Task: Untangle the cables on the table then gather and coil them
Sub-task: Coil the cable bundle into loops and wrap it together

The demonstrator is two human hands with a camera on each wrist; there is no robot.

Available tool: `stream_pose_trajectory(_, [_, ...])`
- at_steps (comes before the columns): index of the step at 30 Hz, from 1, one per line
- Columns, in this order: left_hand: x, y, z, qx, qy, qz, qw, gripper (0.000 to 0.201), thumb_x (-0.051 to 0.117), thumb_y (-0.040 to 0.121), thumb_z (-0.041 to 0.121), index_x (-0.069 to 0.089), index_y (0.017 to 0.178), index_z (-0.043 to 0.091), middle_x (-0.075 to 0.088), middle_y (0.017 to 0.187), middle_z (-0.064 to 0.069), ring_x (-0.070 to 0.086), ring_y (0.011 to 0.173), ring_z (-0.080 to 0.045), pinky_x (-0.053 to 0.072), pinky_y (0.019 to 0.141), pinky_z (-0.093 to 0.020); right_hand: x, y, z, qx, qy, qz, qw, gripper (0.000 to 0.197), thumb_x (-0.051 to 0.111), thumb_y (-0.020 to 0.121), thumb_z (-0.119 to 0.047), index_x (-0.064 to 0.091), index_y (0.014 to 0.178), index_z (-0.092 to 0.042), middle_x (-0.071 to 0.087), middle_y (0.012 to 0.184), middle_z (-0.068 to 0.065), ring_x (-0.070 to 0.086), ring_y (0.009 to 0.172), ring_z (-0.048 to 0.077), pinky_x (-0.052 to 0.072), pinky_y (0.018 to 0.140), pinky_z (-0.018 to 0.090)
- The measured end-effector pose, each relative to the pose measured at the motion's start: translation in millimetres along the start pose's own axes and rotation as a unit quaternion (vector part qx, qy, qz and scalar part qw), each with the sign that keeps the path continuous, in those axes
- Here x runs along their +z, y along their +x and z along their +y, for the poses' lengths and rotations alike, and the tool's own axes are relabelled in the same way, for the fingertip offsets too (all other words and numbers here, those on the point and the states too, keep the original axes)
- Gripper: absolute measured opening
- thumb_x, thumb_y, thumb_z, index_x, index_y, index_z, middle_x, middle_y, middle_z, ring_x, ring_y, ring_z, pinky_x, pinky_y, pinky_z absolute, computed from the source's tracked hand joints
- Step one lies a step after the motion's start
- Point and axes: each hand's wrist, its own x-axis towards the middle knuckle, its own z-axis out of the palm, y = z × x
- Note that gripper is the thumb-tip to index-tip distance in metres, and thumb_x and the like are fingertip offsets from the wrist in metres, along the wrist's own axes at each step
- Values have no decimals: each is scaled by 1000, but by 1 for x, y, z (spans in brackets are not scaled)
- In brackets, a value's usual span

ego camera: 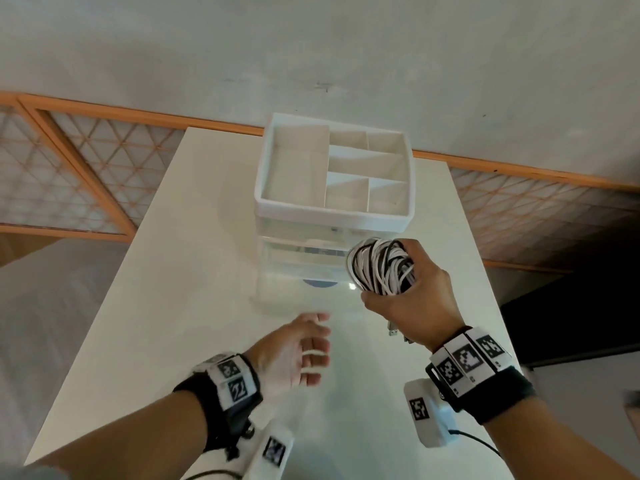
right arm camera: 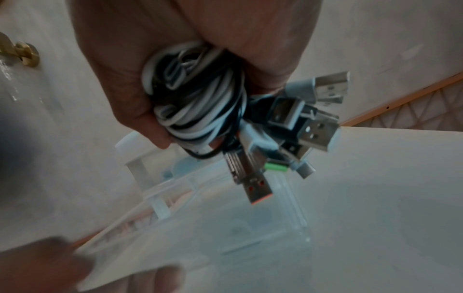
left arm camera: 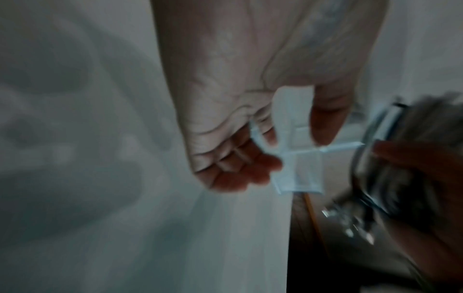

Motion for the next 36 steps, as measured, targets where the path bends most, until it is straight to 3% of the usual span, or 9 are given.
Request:
stream_pose_trajectory(5, [12, -41, 41, 170, 378, 50, 909, 21, 70, 88, 16, 66, 108, 17, 68, 90, 5, 64, 70, -10, 47, 56, -23, 1, 2, -20, -38, -28, 4, 999, 64, 86, 64, -22, 50, 112, -42, 68, 91, -3, 69, 67, 16, 56, 39, 36])
stream_pose_trajectory(7, [12, -47, 66, 253, 471, 132, 835, 28, 68, 89, 23, 64, 117, 25, 67, 119, 10, 66, 85, -11, 47, 69, -18, 5, 6, -28, -55, -46, -5, 997, 65, 86, 63, -22, 51, 115, -38, 67, 89, -4, 68, 67, 15, 54, 38, 33])
stream_pose_trajectory(12, [-7, -45, 53, 122, 733, 136, 655, 57, 55, 94, 37, 43, 147, 21, 46, 150, -1, 45, 135, -22, 38, 110, -34, 27, 25, -41, -107, -153, -42, 982, 76, 81, 53, -41, 46, 121, -40, 67, 95, -2, 66, 89, 26, 62, 67, 40])
stream_pose_trajectory(18, [-20, -56, 45, 132, 722, 163, 660, 48, 51, 94, 42, 51, 139, 25, 53, 142, 3, 52, 127, -23, 43, 105, -39, 53, 42, -45, -123, -287, -138, 940, 87, 82, 52, -43, 40, 129, -43, 66, 106, 0, 64, 94, 27, 59, 80, 41])
stream_pose_trajectory(21, [-20, -60, 50, 262, 627, 260, 686, 23, 57, 91, 33, 62, 108, 20, 64, 113, 3, 61, 103, -21, 49, 89, -37, 67, 47, -41, -123, -333, -180, 918, 86, 83, 52, -42, 41, 128, -42, 66, 102, -4, 64, 90, 25, 59, 80, 40])
stream_pose_trajectory(24, [-20, -56, 55, 383, 563, 274, 679, 29, 60, 90, 18, 57, 119, 17, 58, 121, 1, 56, 106, -21, 43, 88, -29, 76, 52, -41, -112, -359, -215, 901, 85, 84, 57, -35, 43, 131, -36, 64, 101, -5, 62, 87, 22, 58, 78, 38])
stream_pose_trajectory(29, [-13, -36, 56, 361, 617, 163, 680, 38, 56, 97, 19, 62, 133, 27, 53, 145, 10, 43, 136, -15, 36, 109, -30, 93, 59, -32, -92, -337, -235, 907, 79, 83, 61, -37, 43, 128, -26, 68, 96, -3, 67, 82, 21, 61, 73, 37])
stream_pose_trajectory(33, [-13, -19, 49, 346, 647, 185, 654, 31, 52, 98, 22, 66, 124, 31, 55, 139, 13, 49, 128, -22, 50, 93, -43, 92, 61, -21, -63, -280, -251, 925, 76, 85, 67, -38, 38, 125, -24, 62, 101, 5, 67, 76, 18, 51, 50, 23])
stream_pose_trajectory(36, [-5, -12, 51, 293, 705, 195, 616, 30, 46, 101, 26, 65, 123, 30, 52, 138, 11, 49, 122, -24, 49, 83, -37, 87, 56, -18, -72, -282, -256, 922, 80, 84, 71, -34, 38, 135, -18, 63, 111, 5, 66, 92, 22, 53, 67, 25])
